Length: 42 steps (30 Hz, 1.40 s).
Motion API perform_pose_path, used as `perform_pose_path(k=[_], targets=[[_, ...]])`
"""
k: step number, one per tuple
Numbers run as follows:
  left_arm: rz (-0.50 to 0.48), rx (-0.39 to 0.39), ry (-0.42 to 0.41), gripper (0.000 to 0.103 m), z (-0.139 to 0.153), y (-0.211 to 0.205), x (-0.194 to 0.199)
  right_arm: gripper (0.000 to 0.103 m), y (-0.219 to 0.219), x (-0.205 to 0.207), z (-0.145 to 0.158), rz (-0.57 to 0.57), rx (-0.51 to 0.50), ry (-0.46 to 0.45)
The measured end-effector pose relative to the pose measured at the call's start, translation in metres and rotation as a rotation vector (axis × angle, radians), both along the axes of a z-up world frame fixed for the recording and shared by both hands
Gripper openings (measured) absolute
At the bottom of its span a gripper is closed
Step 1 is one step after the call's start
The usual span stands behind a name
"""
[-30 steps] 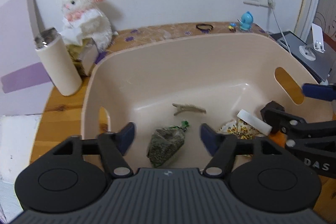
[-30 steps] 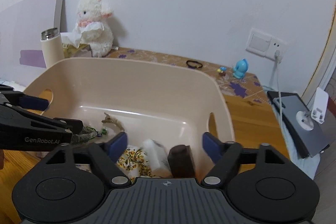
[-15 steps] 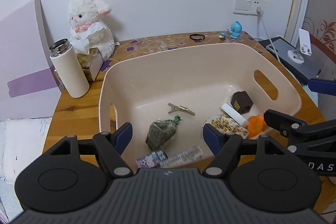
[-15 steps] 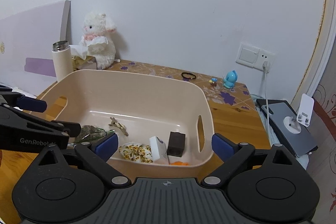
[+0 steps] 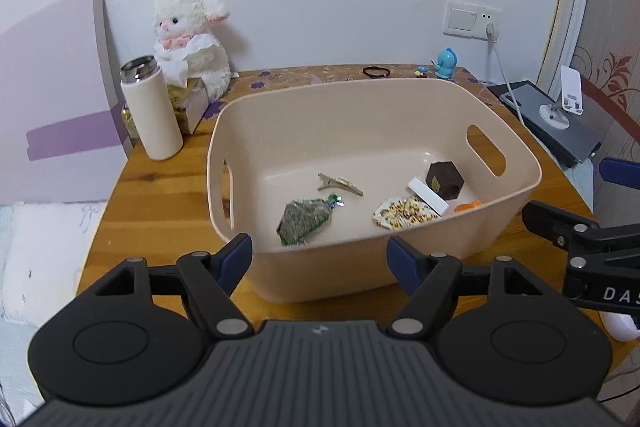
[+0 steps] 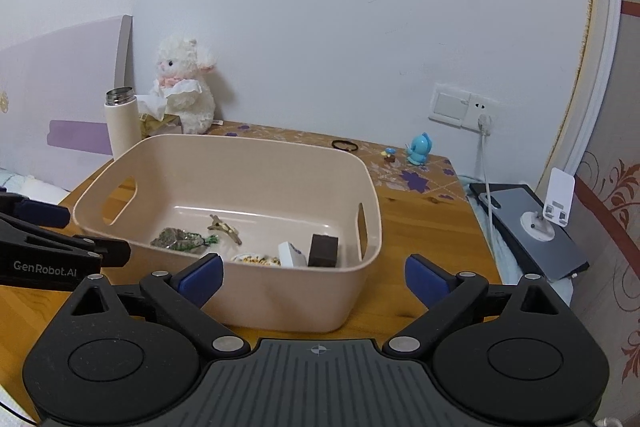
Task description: Organize objects
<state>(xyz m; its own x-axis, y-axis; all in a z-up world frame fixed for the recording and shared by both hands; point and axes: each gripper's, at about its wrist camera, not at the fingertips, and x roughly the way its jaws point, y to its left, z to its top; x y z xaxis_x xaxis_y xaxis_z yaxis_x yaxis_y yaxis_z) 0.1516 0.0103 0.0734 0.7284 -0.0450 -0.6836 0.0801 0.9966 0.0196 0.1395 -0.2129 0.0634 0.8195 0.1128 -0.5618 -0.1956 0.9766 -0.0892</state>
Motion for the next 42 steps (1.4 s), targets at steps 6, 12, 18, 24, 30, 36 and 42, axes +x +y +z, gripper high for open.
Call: perform_pose_path(k=[6, 12, 18, 24, 30, 36, 42], targets=[[-0.017, -0.026, -0.018, 0.076, -0.007, 0.002, -0.023, 0.1, -0.004, -0.021, -0.007, -0.003, 0.004, 0.007], [-0.014, -0.01, -0.03, 0.076, -0.015, 0.003, -0.047, 0.1, -0.002, -0.042, -0.019, -0.001, 0.015, 0.014], [-0.015, -0.009, -0.069, 0.076, -0.014, 0.006, -0.077, 0.1, 0.002, -0.063, -0.026, 0.01, 0.02, 0.011], [-0.032, -0.001, -0.105, 0.076, -0.013, 0.003, -0.103, 0.1, 0.006, -0.082, -0.027, 0.023, 0.021, -0.006], [-0.041, -0.009, -0.121, 0.076, -0.01, 0.001, -0.12, 0.1, 0.004, -0.094, -0.029, 0.027, 0.047, -0.005], [-0.039, -0.006, -0.118, 0.076, -0.01, 0.001, -0.126, 0.1, -0.002, -0.101, -0.031, 0.015, 0.086, 0.0], [-0.041, -0.001, -0.125, 0.076, -0.008, -0.002, -0.133, 0.1, -0.01, -0.108, -0.029, 0.0, 0.096, -0.018]])
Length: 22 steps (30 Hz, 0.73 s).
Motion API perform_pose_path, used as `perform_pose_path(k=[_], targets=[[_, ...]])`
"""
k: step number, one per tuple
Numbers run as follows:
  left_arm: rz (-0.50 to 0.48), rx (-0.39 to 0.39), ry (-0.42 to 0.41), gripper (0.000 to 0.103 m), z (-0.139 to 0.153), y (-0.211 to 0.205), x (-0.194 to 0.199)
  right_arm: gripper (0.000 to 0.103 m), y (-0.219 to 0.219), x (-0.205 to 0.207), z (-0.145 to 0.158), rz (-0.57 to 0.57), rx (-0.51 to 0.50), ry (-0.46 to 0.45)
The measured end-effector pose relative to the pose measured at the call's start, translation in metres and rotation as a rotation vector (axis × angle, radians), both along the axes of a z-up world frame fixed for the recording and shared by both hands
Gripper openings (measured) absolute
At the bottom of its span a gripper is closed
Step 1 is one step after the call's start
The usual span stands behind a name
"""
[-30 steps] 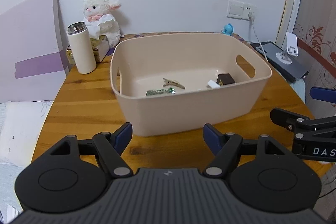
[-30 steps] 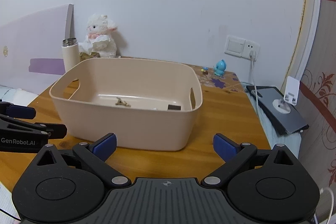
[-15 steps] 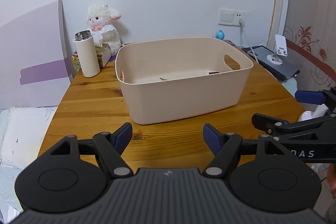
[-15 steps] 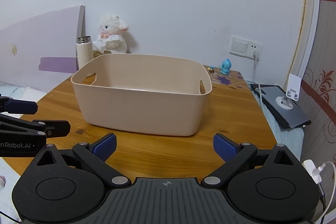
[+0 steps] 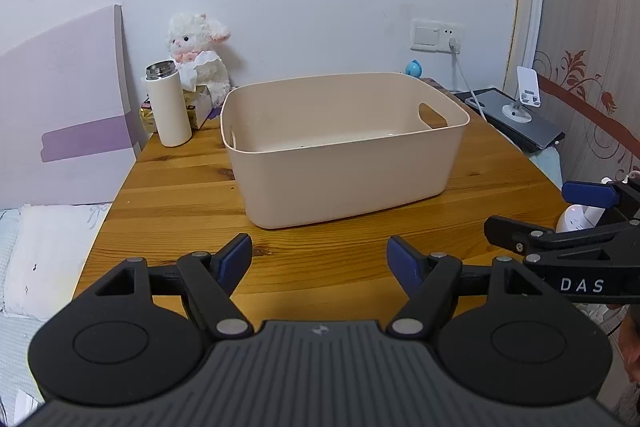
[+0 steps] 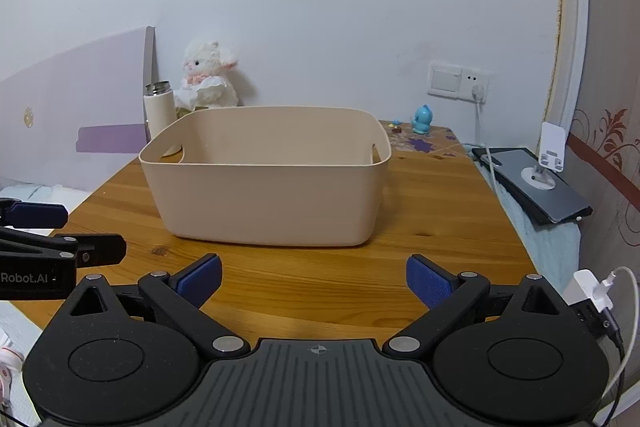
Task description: Organize objects
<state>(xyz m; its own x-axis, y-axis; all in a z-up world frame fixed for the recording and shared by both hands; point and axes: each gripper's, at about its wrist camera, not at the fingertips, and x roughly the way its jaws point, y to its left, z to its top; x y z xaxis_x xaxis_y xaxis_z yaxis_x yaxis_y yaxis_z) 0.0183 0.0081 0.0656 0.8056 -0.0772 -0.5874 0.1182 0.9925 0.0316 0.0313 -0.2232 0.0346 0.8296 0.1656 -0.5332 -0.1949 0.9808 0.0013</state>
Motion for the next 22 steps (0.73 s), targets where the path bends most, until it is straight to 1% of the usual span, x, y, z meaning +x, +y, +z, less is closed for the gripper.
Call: perform_pose_path(k=[6, 11, 15, 22], targets=[[-0.017, 0.002, 0.011, 0.076, -0.0023, -0.0041, -0.0034, 0.1, -0.0052, -0.0067, 0.0024, -0.001, -0.004, -0.016], [-0.024, -0.015, 0.02, 0.076, -0.003, -0.006, -0.005, 0.1, -0.0063, -0.0086, 0.003, 0.004, -0.007, -0.018], [-0.023, -0.002, 0.016, 0.076, -0.0028, -0.0085, -0.006, 0.101, -0.0074, -0.0094, 0.0026, 0.002, 0.001, -0.015], [-0.031, -0.009, 0.027, 0.076, -0.0052, -0.0089, -0.0044, 0.101, -0.0095, -0.0084, 0.0008, 0.002, -0.001, -0.013]])
